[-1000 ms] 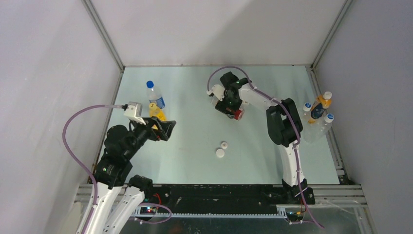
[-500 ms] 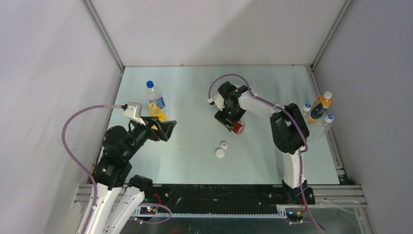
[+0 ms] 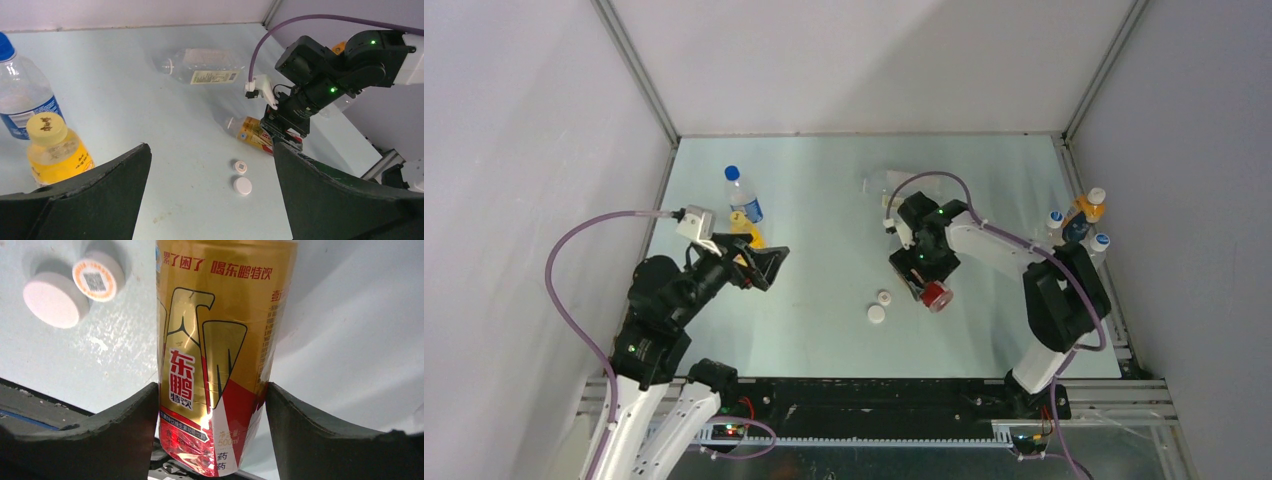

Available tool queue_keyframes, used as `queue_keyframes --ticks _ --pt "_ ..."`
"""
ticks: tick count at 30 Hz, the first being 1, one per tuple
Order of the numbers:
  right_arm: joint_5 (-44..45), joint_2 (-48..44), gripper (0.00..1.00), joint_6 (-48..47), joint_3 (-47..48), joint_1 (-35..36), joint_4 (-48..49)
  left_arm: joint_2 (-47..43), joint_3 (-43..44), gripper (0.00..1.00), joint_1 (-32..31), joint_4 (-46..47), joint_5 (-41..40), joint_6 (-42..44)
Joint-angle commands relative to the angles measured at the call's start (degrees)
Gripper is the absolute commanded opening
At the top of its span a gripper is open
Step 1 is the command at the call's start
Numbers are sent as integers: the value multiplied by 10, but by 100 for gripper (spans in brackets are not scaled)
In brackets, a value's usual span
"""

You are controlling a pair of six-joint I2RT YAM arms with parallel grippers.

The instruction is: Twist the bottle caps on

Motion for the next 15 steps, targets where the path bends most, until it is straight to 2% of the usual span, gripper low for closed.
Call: queue_keyframes --ticks 1,6,15 --pt "7 -70 47 56 -35 -3 8 7 21 100 -4 10 18 0" --pt "0 -114 48 82 -85 -4 25 0 10 100 -4 33 25 -15" --pt "-32 -160 51 126 -149 3 48 -1 -19 100 -5 88 95 -62"
